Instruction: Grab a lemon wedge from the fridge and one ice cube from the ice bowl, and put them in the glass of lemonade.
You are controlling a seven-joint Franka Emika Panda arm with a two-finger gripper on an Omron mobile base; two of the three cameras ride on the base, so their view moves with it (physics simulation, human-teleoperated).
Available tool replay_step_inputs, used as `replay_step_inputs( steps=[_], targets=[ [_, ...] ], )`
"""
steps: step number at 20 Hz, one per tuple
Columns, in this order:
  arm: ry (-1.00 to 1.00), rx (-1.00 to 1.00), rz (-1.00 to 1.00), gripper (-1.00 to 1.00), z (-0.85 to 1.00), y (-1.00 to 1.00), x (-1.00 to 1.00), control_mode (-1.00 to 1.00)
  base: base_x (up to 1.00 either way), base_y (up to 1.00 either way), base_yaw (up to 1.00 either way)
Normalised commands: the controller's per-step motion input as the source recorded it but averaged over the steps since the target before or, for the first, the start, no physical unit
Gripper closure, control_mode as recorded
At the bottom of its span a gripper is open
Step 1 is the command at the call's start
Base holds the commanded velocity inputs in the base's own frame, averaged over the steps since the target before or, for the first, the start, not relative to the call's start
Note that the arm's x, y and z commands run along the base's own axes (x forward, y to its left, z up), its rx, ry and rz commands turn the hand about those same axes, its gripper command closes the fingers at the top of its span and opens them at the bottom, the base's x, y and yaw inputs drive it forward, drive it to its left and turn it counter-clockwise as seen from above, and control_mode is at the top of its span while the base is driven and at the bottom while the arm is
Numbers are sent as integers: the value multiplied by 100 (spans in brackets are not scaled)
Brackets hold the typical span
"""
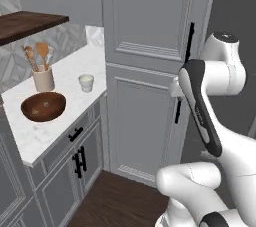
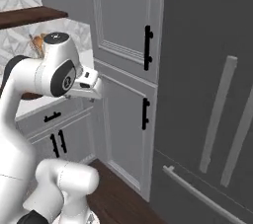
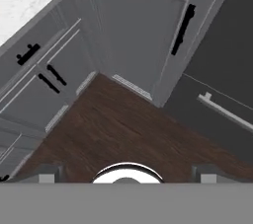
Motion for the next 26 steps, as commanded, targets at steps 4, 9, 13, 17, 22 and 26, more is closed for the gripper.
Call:
replay_step_inputs(
  steps=[4, 9, 13, 17, 22, 26],
  targets=[
    [0, 0, 0, -100, 0, 0, 0, 100, 92, 0, 58],
    [0, 0, 0, -100, 0, 0, 0, 100, 18, -13, 34],
    [0, 0, 0, -100, 0, 0, 0, 100, 48, 20, 56],
    [0, 0, 0, -100, 0, 0, 0, 100, 100, 0, 53],
    [0, 0, 0, -100, 0, 0, 0, 100, 88, 0, 44],
    [0, 0, 0, -100, 0, 0, 0, 100, 13, 0, 33]
  ],
)
